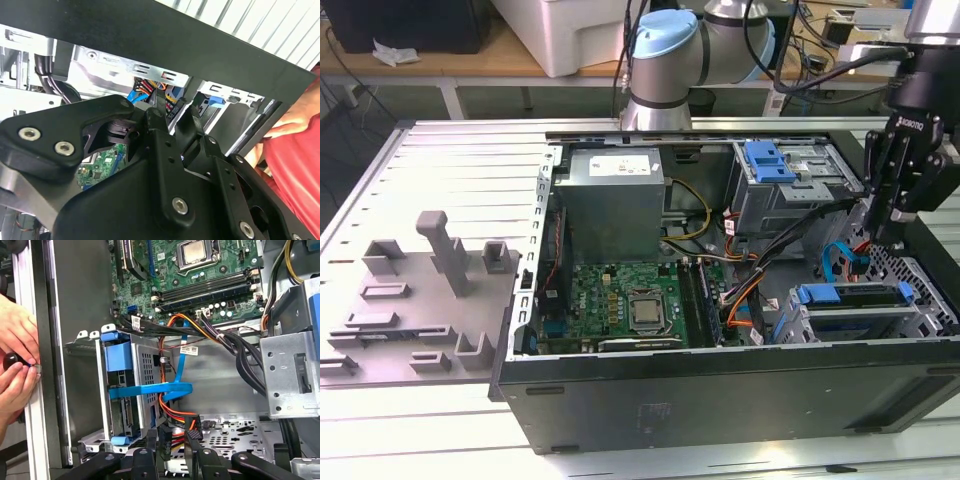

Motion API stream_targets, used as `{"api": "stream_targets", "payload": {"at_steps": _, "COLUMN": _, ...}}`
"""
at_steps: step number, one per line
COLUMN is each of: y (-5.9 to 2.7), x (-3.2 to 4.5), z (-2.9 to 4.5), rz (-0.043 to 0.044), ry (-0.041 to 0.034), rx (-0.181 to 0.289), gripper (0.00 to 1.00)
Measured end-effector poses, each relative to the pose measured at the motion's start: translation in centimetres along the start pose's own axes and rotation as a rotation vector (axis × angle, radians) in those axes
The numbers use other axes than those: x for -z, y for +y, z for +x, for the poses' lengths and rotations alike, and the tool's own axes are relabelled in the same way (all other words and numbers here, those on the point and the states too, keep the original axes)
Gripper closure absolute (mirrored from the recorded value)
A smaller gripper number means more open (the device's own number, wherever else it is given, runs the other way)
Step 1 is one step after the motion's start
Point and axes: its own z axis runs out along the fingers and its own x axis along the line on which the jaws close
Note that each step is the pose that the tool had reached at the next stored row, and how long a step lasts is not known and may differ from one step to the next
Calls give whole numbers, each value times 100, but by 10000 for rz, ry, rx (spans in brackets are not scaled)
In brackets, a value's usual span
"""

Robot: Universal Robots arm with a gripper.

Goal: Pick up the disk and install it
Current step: 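Insert the first disk wire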

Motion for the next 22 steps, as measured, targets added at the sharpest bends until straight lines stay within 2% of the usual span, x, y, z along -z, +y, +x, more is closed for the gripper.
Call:
{"api": "stream_targets", "payload": {"at_steps": 1, "y": 1, "x": 0, "z": -7, "rz": 5, "ry": 44, "rx": -4, "gripper": 64}}
{"api": "stream_targets", "payload": {"at_steps": 3, "y": 0, "x": -2, "z": -9, "rz": 8, "ry": 77, "rx": -5, "gripper": 64}}
{"api": "stream_targets", "payload": {"at_steps": 11, "y": 0, "x": -21, "z": -16, "rz": 1, "ry": 141, "rx": -3, "gripper": 64}}
{"api": "stream_targets", "payload": {"at_steps": 12, "y": 0, "x": -24, "z": -17, "rz": 0, "ry": 148, "rx": -3, "gripper": 66}}
{"api": "stream_targets", "payload": {"at_steps": 14, "y": 0, "x": -29, "z": -20, "rz": -3, "ry": 181, "rx": -3, "gripper": 79}}
{"api": "stream_targets", "payload": {"at_steps": 16, "y": -1, "x": -34, "z": -22, "rz": -7, "ry": 226, "rx": -3, "gripper": 83}}
{"api": "stream_targets", "payload": {"at_steps": 22, "y": 0, "x": -41, "z": -35, "rz": -5, "ry": 354, "rx": -6, "gripper": 83}}
